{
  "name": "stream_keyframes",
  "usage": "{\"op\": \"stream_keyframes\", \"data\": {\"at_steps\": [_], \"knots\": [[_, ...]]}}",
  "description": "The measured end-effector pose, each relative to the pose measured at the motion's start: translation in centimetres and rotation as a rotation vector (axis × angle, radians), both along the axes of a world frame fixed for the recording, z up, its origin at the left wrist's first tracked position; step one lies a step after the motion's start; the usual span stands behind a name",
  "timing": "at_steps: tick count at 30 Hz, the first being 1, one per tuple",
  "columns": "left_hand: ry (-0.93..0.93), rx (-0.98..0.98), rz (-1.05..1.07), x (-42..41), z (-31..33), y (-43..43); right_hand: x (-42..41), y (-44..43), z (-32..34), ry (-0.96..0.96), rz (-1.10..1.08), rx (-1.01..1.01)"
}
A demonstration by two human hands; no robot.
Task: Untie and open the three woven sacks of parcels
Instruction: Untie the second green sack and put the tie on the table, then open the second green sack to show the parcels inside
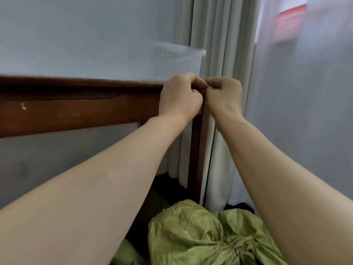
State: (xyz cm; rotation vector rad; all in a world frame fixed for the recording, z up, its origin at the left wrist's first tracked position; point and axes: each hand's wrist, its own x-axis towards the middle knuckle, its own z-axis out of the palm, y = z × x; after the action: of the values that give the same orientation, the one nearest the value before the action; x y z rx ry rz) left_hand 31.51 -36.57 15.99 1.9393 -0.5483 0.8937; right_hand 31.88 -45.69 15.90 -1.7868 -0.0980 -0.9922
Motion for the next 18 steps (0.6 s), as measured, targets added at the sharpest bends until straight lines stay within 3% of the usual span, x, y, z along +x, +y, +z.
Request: {"op": "stream_keyframes", "data": {"at_steps": [4, 12, 16, 18], "knots": [[0.160, 0.082, 0.063, -0.8, -6.2, -0.1, -2.2, -2.1, -6.2, 0.222, 0.021, -0.054], [1.088, 0.590, 0.268, -3.4, -20.4, 1.7, -6.5, -5.1, -19.3, 0.863, 0.153, -0.215], [1.419, 0.381, 0.197, -5.0, -24.7, 2.2, -7.7, -5.9, -23.9, 0.981, 0.148, -0.161], [1.417, 0.299, 0.161, -5.5, -25.8, 1.8, -8.5, -6.1, -24.8, 1.012, 0.147, -0.060]]}}
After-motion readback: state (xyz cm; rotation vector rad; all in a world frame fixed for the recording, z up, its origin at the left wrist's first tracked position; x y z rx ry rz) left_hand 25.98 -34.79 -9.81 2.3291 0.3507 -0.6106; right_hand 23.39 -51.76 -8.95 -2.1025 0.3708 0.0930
